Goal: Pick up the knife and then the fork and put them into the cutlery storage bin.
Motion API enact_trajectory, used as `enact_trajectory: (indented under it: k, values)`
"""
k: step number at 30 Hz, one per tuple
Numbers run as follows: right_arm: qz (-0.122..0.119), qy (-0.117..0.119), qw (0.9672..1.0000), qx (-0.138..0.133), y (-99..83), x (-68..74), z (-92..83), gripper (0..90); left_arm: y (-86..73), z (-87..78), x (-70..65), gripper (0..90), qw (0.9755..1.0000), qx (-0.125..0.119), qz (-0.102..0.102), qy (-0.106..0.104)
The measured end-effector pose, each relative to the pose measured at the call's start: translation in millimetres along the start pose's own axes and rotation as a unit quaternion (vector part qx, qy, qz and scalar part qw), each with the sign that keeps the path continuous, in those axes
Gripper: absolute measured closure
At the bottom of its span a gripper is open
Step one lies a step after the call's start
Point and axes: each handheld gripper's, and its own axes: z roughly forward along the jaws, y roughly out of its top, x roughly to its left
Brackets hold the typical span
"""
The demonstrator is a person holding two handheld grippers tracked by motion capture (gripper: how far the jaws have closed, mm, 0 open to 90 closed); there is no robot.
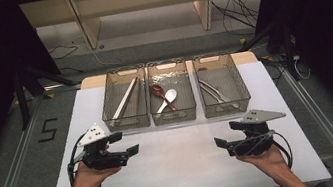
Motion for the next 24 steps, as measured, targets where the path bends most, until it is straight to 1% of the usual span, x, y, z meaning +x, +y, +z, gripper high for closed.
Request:
enact_trajectory:
  k: [11, 24]
  values:
    - [-0.002, -0.002, 1.0, -0.007, 1.0, -1.0, -1.2, 20.4, 0.3, 0.5, -0.2, 18.7, 1.0, 0.001, 0.002, 0.0]
    - [-0.004, -0.004, 1.0, -0.005, 1.5, -1.2, -0.7, 20.5, 0.3, 0.7, -0.1, 18.7, 1.0, 0.001, 0.003, 0.0]
